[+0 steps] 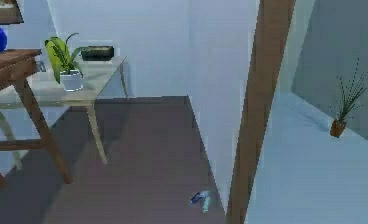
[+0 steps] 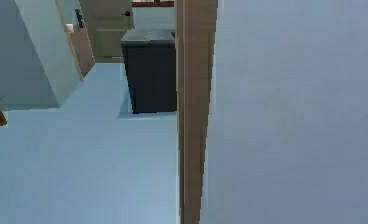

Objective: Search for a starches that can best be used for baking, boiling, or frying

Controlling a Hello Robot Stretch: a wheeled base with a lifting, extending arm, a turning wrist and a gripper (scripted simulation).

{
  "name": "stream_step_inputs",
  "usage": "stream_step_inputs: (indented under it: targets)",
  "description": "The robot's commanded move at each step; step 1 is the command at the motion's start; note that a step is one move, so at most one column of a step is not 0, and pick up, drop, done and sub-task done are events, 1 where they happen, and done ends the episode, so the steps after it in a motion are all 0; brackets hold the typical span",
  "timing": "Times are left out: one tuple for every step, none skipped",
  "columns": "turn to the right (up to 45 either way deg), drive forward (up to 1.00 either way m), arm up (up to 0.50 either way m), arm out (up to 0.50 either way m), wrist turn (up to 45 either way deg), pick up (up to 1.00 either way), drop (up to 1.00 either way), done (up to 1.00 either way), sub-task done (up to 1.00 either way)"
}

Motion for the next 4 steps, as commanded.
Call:
stream_step_inputs:
  targets:
    - [45.0, 0.00, 0.00, 0.00, 0.0, 0.00, 0.00, 0.00, 0.00]
    - [3.0, 0.00, 0.00, 0.00, 0.0, 0.00, 0.00, 0.00, 0.00]
    - [0.0, 0.50, 0.00, 0.00, 0.0, 0.00, 0.00, 0.00, 0.00]
    - [33.0, 0.00, 0.00, 0.00, 0.0, 0.00, 0.00, 0.00, 0.00]
